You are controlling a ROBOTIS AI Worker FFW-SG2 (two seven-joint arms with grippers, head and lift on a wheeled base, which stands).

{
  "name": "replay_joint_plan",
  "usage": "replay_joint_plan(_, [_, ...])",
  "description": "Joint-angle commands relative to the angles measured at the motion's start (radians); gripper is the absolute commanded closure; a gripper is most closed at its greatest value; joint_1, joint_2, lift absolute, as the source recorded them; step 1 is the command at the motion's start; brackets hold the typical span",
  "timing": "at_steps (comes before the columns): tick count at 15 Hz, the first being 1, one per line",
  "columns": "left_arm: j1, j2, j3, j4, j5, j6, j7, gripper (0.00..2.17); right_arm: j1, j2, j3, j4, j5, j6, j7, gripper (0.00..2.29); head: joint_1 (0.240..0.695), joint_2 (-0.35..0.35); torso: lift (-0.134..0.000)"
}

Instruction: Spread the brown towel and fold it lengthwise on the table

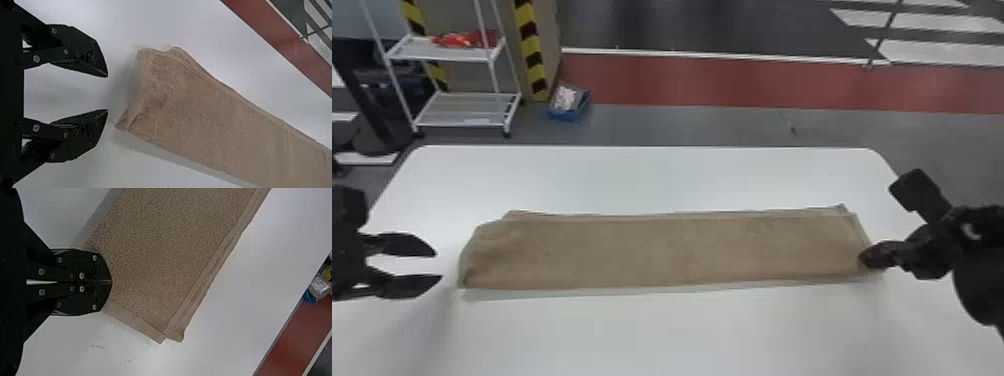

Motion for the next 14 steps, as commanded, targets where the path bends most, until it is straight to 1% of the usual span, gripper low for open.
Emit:
replay_joint_plan(1, [0.046, -0.001, 0.033, -0.041, 0.051, 0.033, -0.012, 0.11, -0.007, 0.004, 0.003, 0.003, 0.004, 0.002, 0.0, 1.48, 0.695, -0.057, -0.124])
replay_joint_plan(3, [0.101, -0.007, 0.053, -0.112, 0.111, 0.152, -0.015, 0.12, -0.007, 0.006, 0.003, 0.006, 0.004, -0.002, 0.0, 1.48, 0.695, -0.055, -0.124])
replay_joint_plan(4, [0.123, -0.017, 0.064, -0.139, 0.152, 0.18, -0.003, 0.16, -0.009, 0.006, 0.004, 0.009, 0.004, -0.002, 0.0, 1.48, 0.695, -0.056, -0.124])
replay_joint_plan(5, [0.136, -0.021, 0.067, -0.156, 0.178, 0.217, -0.002, 0.24, -0.012, 0.006, 0.006, 0.012, 0.005, -0.002, 0.0, 1.48, 0.695, -0.059, -0.124])
replay_joint_plan(6, [0.146, -0.024, 0.066, -0.167, 0.19, 0.217, -0.005, 0.3, -0.013, 0.006, 0.006, 0.015, 0.008, -0.002, 0.0, 1.48, 0.695, -0.066, -0.124])
replay_joint_plan(7, [0.149, -0.032, 0.063, -0.172, 0.195, 0.217, -0.006, 0.54, -0.013, 0.006, 0.007, 0.017, 0.007, -0.002, 0.0, 1.48, 0.695, -0.072, -0.124])
replay_joint_plan(8, [0.149, -0.038, 0.059, -0.172, 0.197, 0.217, 0.0, 1.16, -0.015, 0.006, 0.007, 0.017, 0.008, -0.002, 0.0, 1.48, 0.695, -0.079, -0.124])
replay_joint_plan(9, [0.149, -0.049, 0.055, -0.176, 0.2, 0.214, 0.018, 1.92, -0.015, 0.007, 0.007, 0.018, 0.008, -0.002, 0.0, 1.48, 0.695, -0.085, -0.124])
replay_joint_plan(10, [0.149, -0.057, 0.049, -0.178, 0.207, 0.214, 0.029, 2.13, -0.017, 0.01, 0.01, 0.018, 0.01, -0.002, -0.002, 1.48, 0.695, -0.09, -0.124])
replay_joint_plan(14, [0.141, -0.078, 0.004, -0.172, 0.204, 0.204, 0.038, 2.13, -0.021, 0.015, 0.012, 0.02, 0.014, -0.002, -0.002, 1.48, 0.695, -0.114, -0.124])
